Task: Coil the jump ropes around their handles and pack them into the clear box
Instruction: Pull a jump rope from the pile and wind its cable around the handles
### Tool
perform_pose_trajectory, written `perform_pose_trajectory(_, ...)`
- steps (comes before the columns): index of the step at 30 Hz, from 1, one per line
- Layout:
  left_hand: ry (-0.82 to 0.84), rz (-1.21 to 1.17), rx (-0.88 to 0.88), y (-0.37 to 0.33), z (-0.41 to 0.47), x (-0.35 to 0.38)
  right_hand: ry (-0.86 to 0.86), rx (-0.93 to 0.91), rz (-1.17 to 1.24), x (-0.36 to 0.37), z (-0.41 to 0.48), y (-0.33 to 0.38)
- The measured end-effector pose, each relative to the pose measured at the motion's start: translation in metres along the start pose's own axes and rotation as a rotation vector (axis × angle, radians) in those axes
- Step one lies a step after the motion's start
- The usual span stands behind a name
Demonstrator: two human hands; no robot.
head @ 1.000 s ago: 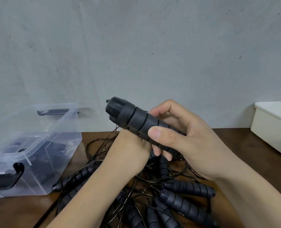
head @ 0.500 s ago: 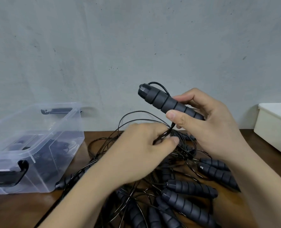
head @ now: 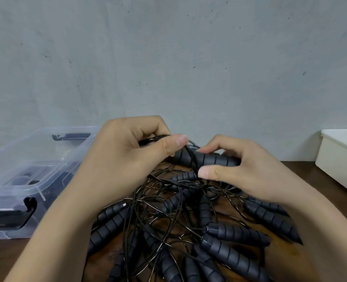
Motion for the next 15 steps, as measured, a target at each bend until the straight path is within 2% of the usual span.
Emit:
perform_pose_trajectory(4,0.044,0.043,0.004,0.008,0.003,0.002,0.276,0.032,-0.074,0.015,-0.01,0.011)
perform_pose_trajectory(6,0.085,0.03,-0.017,0.011,0.005,0.006,0.374,0.026,-0.118,0.016,-0.016,0.02)
perform_pose_trajectory(8,0.118,-0.036,-0.037,0.018,0.008,0.009,0.437,0.009,-0.055,0.011,-0.022,0.03)
perform_pose_trajectory(10,0.166,-0.104,-0.034,0.03,0.011,0.013,0.452,-0.041,0.067,0.003,-0.028,0.037)
perform_pose_trajectory(13,0.282,-0.286,-0.026,0.043,0.011,0.02,0.348,-0.125,0.296,-0.007,-0.034,0.038)
perform_pose_trajectory(15,0.335,-0.243,-0.013,0.046,0.013,0.025,0.271,-0.175,0.39,-0.015,-0.035,0.036)
Point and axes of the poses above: each hand's wrist, its own z-axis towards the middle knuckle, its own x-axis out of the palm, y = z × x, the point moved 1 cm from there along z, towards the middle knuckle, and after that the axes turned 9 degrees about z, right-handed, at the moved point
